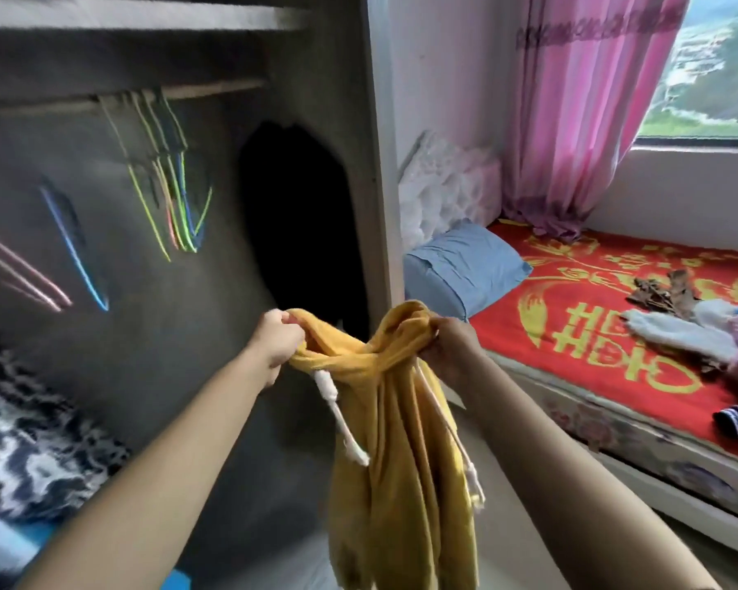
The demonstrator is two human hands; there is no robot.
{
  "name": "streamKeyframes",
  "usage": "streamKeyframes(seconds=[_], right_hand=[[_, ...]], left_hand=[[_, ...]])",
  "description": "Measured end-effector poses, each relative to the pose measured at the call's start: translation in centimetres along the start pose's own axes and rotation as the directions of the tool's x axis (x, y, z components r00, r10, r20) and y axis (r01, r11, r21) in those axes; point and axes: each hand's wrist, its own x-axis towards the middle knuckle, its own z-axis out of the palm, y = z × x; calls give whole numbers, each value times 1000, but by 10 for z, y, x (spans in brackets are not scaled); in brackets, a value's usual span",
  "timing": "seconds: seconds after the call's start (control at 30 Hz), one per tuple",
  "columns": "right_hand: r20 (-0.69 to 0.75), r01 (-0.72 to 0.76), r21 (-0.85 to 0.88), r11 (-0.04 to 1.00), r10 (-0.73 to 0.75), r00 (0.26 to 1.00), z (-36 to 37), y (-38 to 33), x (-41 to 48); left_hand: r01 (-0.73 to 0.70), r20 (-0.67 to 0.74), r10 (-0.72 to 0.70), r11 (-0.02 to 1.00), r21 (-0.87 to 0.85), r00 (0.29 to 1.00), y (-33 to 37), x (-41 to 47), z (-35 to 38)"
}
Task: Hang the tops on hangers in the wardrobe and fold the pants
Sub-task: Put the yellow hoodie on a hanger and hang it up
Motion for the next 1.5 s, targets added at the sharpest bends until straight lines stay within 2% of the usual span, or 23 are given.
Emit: streamKeyframes(seconds=[0.07,0.17,0.23,0.3,0.37,0.43,0.53,0.6,0.67,0.73,0.8,0.9,0.93,0.97,1.03,1.1,1.2,1.3,1.43,1.5], right_hand=[[101,-72,24,997,69,992,14,-5,3],[248,-101,-137,985,133,960,32,-1,1],[252,-58,-245,968,122,960,40,5,-2],[279,-1,-310,951,92,956,48,7,-2],[343,58,-334,941,65,937,61,9,1],[397,135,-349,927,16,918,81,11,2],[427,343,-433,834,-145,892,111,13,9],[416,436,-478,762,-241,877,127,15,21],[406,468,-517,717,-276,871,139,18,35],[398,461,-587,665,-259,880,152,22,46],[387,435,-702,563,-212,898,166,27,54],[408,446,-851,277,-185,894,194,32,65],[416,456,-862,220,-206,886,208,31,66],[427,481,-847,228,-246,870,224,28,68],[435,525,-762,379,-302,848,262,18,70],[441,534,-677,506,-301,845,301,12,72],[473,566,-601,565,-319,821,351,12,74],[499,502,-544,672,-222,838,394,17,81],[568,499,-611,615,-98,817,418,31,90],[592,493,-583,646,-78,802,421,37,95]], left_hand=[[140,39,-139,990,-17,989,-9,-6,-7],[187,68,-206,958,219,976,-11,-11,-15],[194,14,-222,877,440,975,-14,-11,-18],[204,-8,-266,719,664,964,-22,-8,-23],[200,-23,-281,621,758,960,-34,-2,-32],[228,-92,-244,619,751,966,-45,9,-49],[305,-304,-156,786,538,940,-55,31,-81],[243,-376,-108,911,333,920,-61,45,-101],[146,-402,-94,984,99,911,-65,58,-112],[70,-449,-103,994,-89,888,-69,71,-118],[40,-475,-147,973,-228,867,-71,81,-124],[34,-410,-252,882,-470,877,-78,95,-137],[35,-380,-274,848,-529,883,-81,100,-142],[30,-362,-282,824,-566,888,-84,105,-146],[-6,-367,-269,799,-602,890,-87,112,-152],[-52,-415,-226,827,-560,881,-89,114,-158],[-77,-485,-164,896,-438,859,-94,113,-172],[-76,-526,-158,915,-396,836,-93,116,-186],[-126,-612,-140,920,-370,778,-86,118,-201],[-175,-656,-113,918,-357,747,-78,120,-204]])
